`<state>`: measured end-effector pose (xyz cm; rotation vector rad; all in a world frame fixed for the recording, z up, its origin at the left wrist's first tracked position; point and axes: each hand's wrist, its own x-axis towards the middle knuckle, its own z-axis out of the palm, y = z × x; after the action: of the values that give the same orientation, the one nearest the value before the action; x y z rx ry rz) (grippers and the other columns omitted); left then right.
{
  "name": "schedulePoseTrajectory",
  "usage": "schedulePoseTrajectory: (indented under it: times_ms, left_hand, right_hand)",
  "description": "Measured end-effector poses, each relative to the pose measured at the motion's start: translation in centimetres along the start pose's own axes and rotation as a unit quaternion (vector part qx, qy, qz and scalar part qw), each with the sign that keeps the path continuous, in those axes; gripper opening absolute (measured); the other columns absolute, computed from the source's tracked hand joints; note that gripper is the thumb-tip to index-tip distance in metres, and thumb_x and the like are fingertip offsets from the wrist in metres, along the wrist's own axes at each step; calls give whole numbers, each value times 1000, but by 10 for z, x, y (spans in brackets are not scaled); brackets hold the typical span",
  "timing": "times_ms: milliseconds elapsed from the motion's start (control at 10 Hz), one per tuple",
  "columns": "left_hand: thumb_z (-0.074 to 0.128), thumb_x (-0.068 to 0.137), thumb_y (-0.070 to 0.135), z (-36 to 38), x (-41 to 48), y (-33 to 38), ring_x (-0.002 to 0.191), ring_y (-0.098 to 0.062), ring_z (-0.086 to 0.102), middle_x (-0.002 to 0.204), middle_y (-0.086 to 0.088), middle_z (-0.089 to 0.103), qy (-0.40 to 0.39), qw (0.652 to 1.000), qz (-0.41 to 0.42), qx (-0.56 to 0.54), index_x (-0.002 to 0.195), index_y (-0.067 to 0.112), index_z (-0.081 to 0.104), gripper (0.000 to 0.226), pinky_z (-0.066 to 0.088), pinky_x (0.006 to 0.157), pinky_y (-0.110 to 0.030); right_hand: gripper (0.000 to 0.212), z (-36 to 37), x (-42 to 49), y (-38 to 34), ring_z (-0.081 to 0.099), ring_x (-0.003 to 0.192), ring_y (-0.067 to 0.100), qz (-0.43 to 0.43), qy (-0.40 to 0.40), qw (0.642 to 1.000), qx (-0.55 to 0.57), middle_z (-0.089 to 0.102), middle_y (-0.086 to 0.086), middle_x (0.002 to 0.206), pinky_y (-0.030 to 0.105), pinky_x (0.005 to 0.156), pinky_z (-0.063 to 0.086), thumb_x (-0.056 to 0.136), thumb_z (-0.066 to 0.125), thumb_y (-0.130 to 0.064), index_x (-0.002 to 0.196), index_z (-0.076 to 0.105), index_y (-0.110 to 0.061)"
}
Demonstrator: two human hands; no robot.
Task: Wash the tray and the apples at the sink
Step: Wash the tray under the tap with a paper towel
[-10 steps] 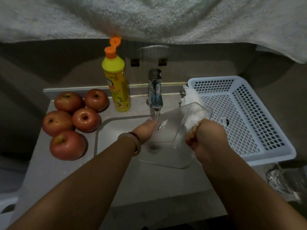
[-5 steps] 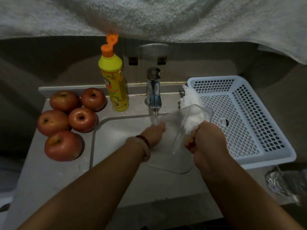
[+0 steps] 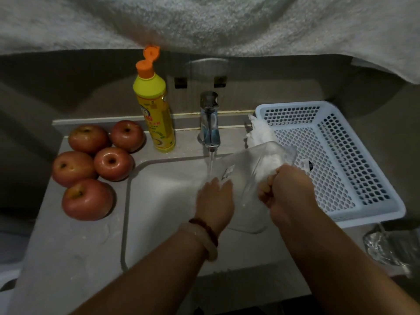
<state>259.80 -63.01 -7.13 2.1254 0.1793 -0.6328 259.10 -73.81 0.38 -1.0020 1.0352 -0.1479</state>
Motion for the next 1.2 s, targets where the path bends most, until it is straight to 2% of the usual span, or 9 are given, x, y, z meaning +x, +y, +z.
schedulePoseTrajectory:
  times_ms: [100, 300, 400, 600, 700, 800, 1000, 1100, 1200]
  left_hand:
    - [23, 106, 30, -19, 12, 27, 139, -33, 33, 151, -19, 34, -136, 991, 5, -8, 145, 2, 32, 48, 28, 114, -38]
    - [25, 106, 34, -39, 65, 14, 134, -31, 39, 147, -16, 41, -102, 990, -42, 93, 141, 3, 40, 50, 29, 110, -34]
    - [27, 104, 38, -22, 76, 1, 136, -33, 37, 149, -16, 38, -99, 990, -46, 88, 143, 5, 39, 53, 26, 114, -40]
    - [27, 105, 14, -12, 56, 30, 141, -31, 27, 154, -17, 28, -72, 993, 73, 65, 146, 3, 30, 43, 20, 116, -37]
    - [27, 105, 35, -26, 62, 25, 137, -29, 37, 149, -14, 40, -56, 981, 128, 134, 142, 6, 40, 49, 27, 110, -32]
    - [27, 105, 38, -34, 55, 13, 139, -30, 33, 151, -15, 35, -39, 972, 134, 189, 145, 6, 35, 52, 24, 111, -33]
    - [30, 104, 15, 3, -7, 0, 137, -41, 28, 147, -24, 32, -57, 988, 94, 106, 140, 0, 35, 40, 24, 112, -53]
    - [34, 102, 15, -6, -1, 1, 120, -37, 44, 129, -24, 47, 5, 995, 104, 0, 126, -1, 46, 31, 36, 104, -48]
    - [31, 103, 9, -28, 39, -11, 123, -34, 45, 135, -23, 46, 2, 999, 50, -1, 137, 0, 40, 37, 34, 106, -39]
  right_hand:
    - [26, -4, -4, 3, 41, 27, 10, -64, -8, 996, -69, 44, 3, 61, 18, 32, 33, 100, 32, -13, 79, 40, -26]
    - [28, -13, -16, -9, 37, 46, 16, -61, -64, 986, -140, 38, 4, 61, 20, 37, 36, 96, 37, -2, 71, 39, -15]
    - [37, -14, -13, -1, 32, 35, 11, -48, -78, 990, -109, 38, -6, 38, 22, 45, 25, 94, 27, 7, 68, 39, -15]
    - [37, -20, -10, 6, 33, 29, 12, -1, -65, 997, -44, 40, -2, 38, 14, 34, 29, 98, 24, -4, 68, 39, -19]
    - [31, -26, -11, 7, 32, 41, 16, -39, -83, 988, -127, 35, 5, 55, 19, 36, 31, 98, 33, -7, 69, 36, -17]
    - [34, -25, -12, 2, 34, 30, 10, -48, -92, 989, -104, 39, 2, 46, 15, 33, 28, 98, 26, 3, 71, 37, -14]
    - [32, -24, -7, -7, 32, 25, 12, -47, -27, 995, -87, 38, -1, 35, 12, 33, 29, 99, 32, -5, 69, 38, -15]
    - [32, -22, -14, -7, 34, 25, 11, -30, -8, 996, -79, 44, 1, 48, 15, 32, 29, 101, 33, -15, 71, 41, -20]
    - [31, -19, -22, -6, 37, 26, 9, -23, -30, 996, -81, 44, -2, 49, 17, 34, 31, 103, 35, -19, 73, 43, -22]
